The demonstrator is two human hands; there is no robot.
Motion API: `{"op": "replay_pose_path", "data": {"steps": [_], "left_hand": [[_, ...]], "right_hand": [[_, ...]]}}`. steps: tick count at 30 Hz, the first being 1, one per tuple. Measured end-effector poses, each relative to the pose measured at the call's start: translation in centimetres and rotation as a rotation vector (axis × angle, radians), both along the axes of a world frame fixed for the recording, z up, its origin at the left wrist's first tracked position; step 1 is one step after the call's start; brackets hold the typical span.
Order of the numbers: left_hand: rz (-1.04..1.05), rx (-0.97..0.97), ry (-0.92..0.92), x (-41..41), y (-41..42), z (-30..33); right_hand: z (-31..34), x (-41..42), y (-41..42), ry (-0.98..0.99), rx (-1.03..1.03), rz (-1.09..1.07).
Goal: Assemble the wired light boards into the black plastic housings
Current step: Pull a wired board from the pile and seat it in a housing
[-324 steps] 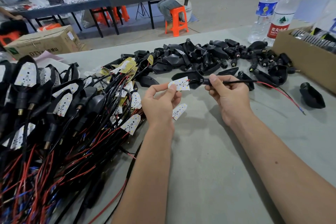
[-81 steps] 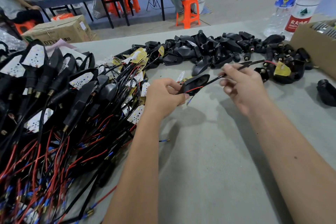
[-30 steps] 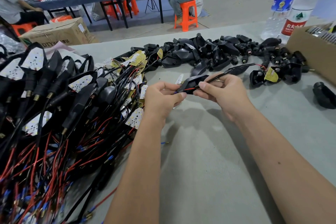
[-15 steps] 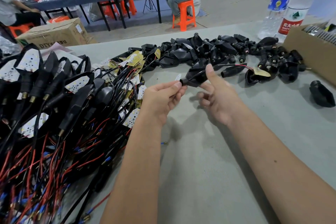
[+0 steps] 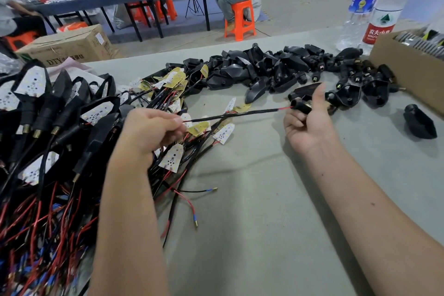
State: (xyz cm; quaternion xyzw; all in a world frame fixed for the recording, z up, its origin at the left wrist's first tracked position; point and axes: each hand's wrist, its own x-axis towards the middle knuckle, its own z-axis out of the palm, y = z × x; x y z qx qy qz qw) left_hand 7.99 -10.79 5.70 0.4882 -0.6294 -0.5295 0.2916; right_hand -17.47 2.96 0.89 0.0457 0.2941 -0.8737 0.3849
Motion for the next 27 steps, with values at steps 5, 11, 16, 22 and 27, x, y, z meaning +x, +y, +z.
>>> {"op": "replay_pose_path", "data": {"steps": [5,11,16,22,27], "left_hand": [[0.086,-0.159,-0.258,2.0,-0.5,0.8],[-0.042,-0.61,-0.403,-0.6,1.1,2.4],[-0.4,-0.531,-0.189,-8.0,5.0,0.0],[-0.319,-0.505,-0.097,-9.5,5.5,-2.3],[-0.32,-0.531,-0.106,-8.9,5.1,-0.8]], "right_hand": [[-0.1,1.2,-0.4,0.205,0.096,0.054],[0.0,2.0,-0.3,0.313,0.037,0.318],[-0.1,2.4,-0.3,0.419,0.014,0.381],[0.2,2.2,-0.3,0.423,0.038,0.323],[0.3,2.4,-0.4,0.397,-0.024,0.249]]}}
